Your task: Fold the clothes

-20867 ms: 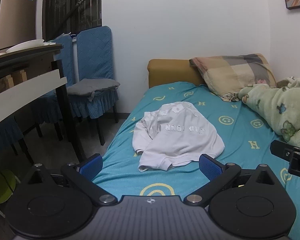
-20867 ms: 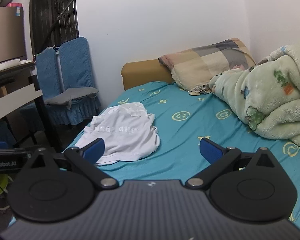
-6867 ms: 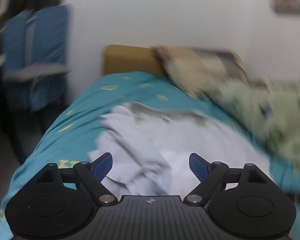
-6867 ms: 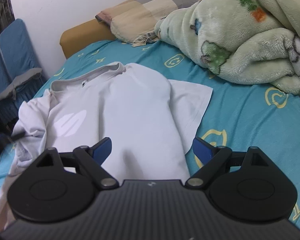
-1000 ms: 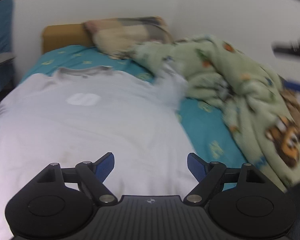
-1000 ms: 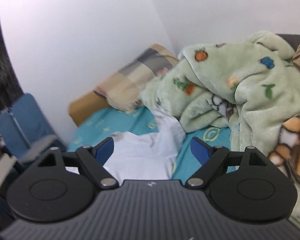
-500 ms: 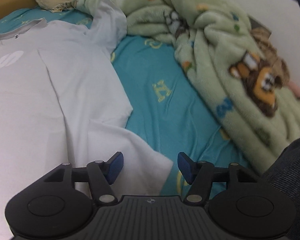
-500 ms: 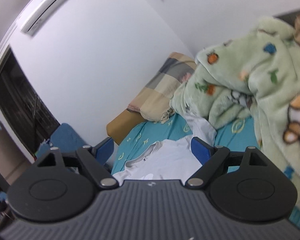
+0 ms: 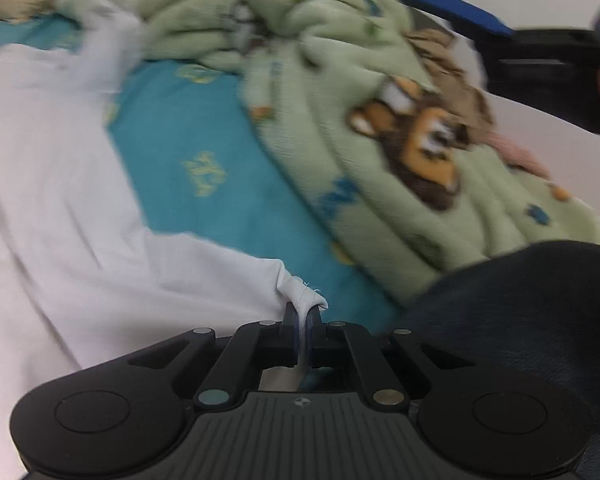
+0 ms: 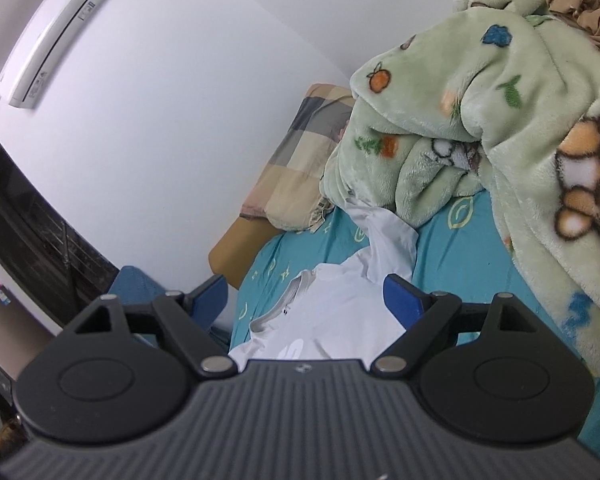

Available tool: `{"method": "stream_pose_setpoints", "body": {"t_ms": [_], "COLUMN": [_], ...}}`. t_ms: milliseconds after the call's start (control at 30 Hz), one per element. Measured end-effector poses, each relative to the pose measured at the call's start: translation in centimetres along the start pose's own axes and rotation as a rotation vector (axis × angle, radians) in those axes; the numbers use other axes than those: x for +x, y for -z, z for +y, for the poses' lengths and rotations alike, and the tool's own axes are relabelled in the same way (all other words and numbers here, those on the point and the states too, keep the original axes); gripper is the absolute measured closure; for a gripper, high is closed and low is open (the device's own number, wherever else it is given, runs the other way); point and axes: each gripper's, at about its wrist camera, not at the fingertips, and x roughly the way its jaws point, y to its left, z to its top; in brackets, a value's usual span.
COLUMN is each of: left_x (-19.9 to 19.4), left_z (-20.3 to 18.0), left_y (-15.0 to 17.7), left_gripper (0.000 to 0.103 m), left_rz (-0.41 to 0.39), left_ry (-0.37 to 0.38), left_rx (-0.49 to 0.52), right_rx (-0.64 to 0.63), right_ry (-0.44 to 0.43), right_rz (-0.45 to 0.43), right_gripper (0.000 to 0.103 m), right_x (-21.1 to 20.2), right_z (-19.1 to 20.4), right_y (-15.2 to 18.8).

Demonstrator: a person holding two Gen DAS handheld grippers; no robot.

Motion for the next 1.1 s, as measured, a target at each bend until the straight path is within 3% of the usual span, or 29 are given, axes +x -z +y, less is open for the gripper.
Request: {"method": "stream_pose_setpoints", "body": {"t_ms": [100,167,233,333,467,567,700,767,867,933,1000,1100], "left_x": [0.4,-0.1,-1.3,-4.6,-10.3,-14.2,-18.0,-19.6,-20.9,-21.3,-21.3,-19.9], "left_z": [0.3,0.2,0.2,0.4,1.5,2.5,3.2,3.7,5.2,6.6,7.9,9.2], "left_y": [0.2,0.3,0.4,0.7,1.9,2.5,2.4,1.8,0.6,0.2,0.1,0.9], "left_gripper": [0.099,0.092,0.057,0.025,0.019,0.007,0.001,0.001,0.0,0.0,0.0,0.0], "left_rz": [-0.008,-0.042,-0.081,-0.176,-0.306,-0.398,-0.505,-0.535,-0.541,-0.538,-0.536,-0.526], "left_ry": [0.012,0.001,-0.025,-0.126,-0.286,-0.461,-0.565,-0.591,-0.626,-0.644,-0.665,-0.706], "left_rx": [-0.008,-0.012,-0.034,-0.072,-0.133,-0.21,-0.276,-0.29,-0.301,-0.302,-0.294,-0.279], "right_rx": [-0.023,-0.043,-0.07,-0.16,-0.296,-0.397,-0.446,-0.383,-0.197,-0.077,-0.011,-0.081], "right_ry": [0.008,0.012,0.016,0.029,0.051,0.054,0.052,0.042,0.073,0.115,0.152,0.215], "right_rz": [-0.004,-0.003,0.003,0.002,0.017,0.052,0.144,0.218,0.341,0.371,0.352,0.247], "right_gripper": [0.016,0.016,0.016,0.016,0.016,0.016,0.017,0.017,0.029,0.029,0.029,0.028], "right_x": [0.0,0.0,0.1,0.3,1.0,2.0,4.8,7.1,12.1,15.7,19.3,24.2], "right_z": [0.1,0.2,0.5,1.4,2.7,3.7,3.9,3.1,0.9,-1.0,-2.6,-4.2], "right_y": [0.0,0.1,0.2,0.6,1.9,3.0,4.3,4.1,2.8,2.0,1.3,0.1]}}
